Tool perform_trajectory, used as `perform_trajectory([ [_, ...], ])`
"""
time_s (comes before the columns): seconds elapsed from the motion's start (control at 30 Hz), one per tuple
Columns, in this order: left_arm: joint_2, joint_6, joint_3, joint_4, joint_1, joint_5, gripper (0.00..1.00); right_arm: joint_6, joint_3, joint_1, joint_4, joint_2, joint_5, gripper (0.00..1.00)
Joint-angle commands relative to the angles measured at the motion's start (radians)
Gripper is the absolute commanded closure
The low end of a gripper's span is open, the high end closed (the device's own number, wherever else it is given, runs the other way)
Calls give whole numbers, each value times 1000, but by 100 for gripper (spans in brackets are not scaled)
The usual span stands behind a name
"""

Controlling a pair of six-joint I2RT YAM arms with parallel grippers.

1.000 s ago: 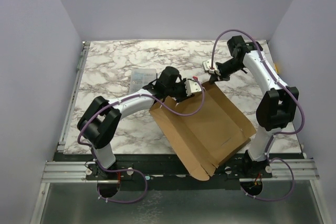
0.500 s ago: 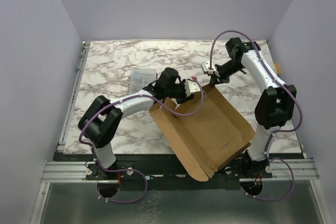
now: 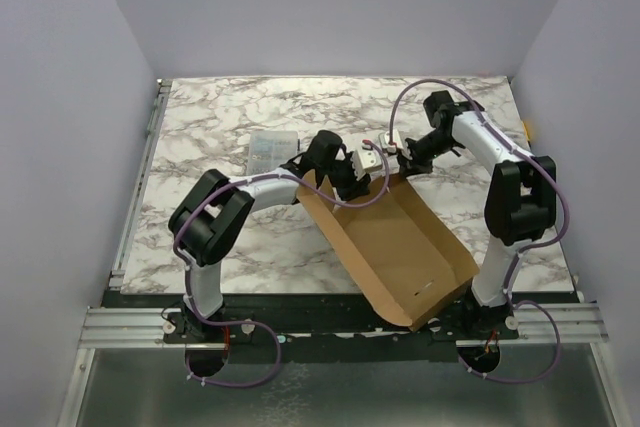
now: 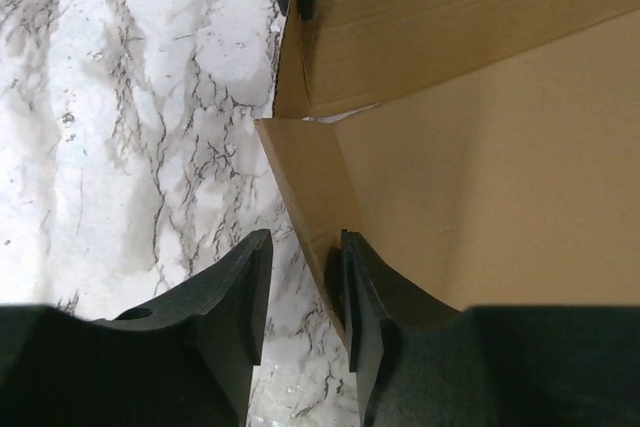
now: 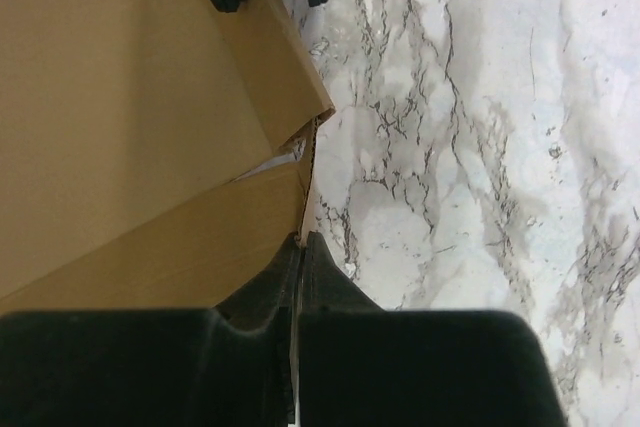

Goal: Fold the paper box
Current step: Fold the paper box at the center of the board.

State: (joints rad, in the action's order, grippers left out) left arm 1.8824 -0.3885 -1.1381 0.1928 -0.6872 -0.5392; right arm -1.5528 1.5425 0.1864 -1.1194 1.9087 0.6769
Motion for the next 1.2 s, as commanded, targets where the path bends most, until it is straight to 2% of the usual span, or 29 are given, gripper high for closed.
perform_trajectory([
  [0.0, 34, 24, -40, 37, 19, -7, 65, 116, -50, 15, 67, -48, -12, 99],
  [0.1, 43, 29, -56, 23, 19, -19, 78, 175, -27, 16, 67, -36, 6, 95],
  [0.17, 46, 19, -71, -1, 19, -23, 91, 250, -4, 15, 75, -30, 19, 83],
  [0.23, 37, 6, -77, -15, 19, -19, 98, 323, 17, 6, 84, -30, 35, 74],
  [0.37, -6, -37, -61, -18, 19, 15, 100, 496, 57, -65, 104, -44, 132, 51],
  [0.43, -32, -56, -49, -17, 19, 36, 100, 568, 55, -121, 113, -60, 188, 44],
  [0.6, -100, -75, 9, 22, 18, 70, 100, 754, -94, -269, 228, -132, 327, 26],
  [0.77, -168, -58, 66, 100, 16, 83, 100, 847, -252, -279, 314, -133, 387, 25],
  [0.87, -199, -60, 76, 115, 6, 87, 100, 890, -251, -280, 347, -126, 415, 25],
  [1.0, -228, -62, 82, 134, 0, 90, 100, 923, -203, -278, 306, -91, 506, 29],
  [1.07, -236, -59, 84, 152, -2, 90, 100, 923, -178, -278, 282, -76, 536, 40],
  [1.13, -244, -56, 84, 169, -3, 91, 100, 930, -159, -277, 273, -74, 551, 57],
  [1.17, -246, -53, 84, 179, -3, 92, 100, 935, -156, -278, 276, -81, 558, 62],
])
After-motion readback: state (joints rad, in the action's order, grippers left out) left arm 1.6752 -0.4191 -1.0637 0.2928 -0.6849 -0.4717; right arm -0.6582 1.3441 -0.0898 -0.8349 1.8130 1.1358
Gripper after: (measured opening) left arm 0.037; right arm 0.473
